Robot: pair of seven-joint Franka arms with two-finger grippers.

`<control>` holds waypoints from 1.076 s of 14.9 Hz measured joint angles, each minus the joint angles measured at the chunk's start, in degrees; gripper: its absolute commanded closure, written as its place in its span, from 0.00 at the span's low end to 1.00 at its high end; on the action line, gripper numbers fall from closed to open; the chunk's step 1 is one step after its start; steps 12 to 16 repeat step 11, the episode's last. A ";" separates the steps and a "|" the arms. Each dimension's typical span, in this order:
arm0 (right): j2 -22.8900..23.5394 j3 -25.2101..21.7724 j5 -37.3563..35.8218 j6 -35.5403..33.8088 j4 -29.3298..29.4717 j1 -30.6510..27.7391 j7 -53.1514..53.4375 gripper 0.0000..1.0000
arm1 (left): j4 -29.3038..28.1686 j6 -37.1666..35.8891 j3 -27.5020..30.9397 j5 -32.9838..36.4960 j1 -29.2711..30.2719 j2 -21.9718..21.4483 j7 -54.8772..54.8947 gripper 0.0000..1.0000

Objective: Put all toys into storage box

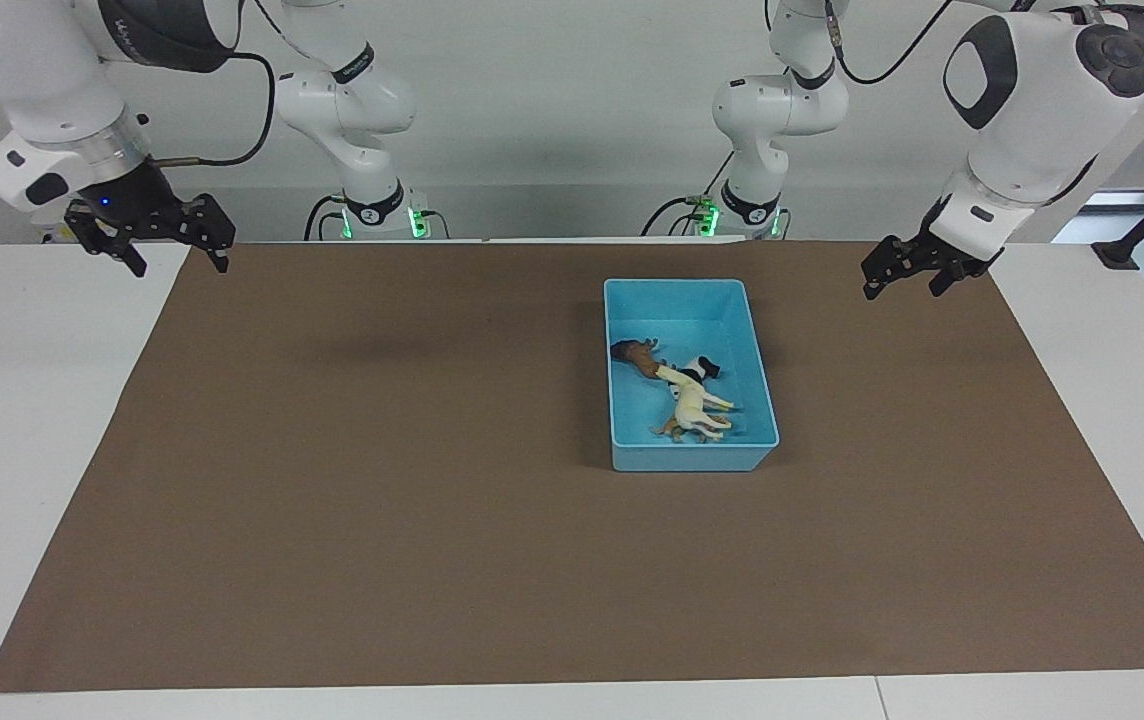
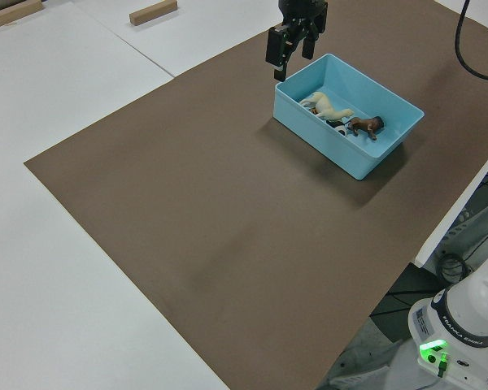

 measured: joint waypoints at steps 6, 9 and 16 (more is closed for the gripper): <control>0.23 0.01 0.02 0.00 0.55 -0.26 0.01 0.00 | 0.00 0.00 0.00 0.00 0.00 0.00 0.00 0.00; 0.25 0.01 0.06 -0.05 0.55 -0.53 0.02 0.00 | 0.00 0.00 0.00 0.00 0.00 0.00 0.00 0.00; 0.27 0.02 0.07 -0.15 0.55 -0.53 0.01 0.00 | 0.00 0.00 0.00 0.00 0.00 0.00 0.00 0.00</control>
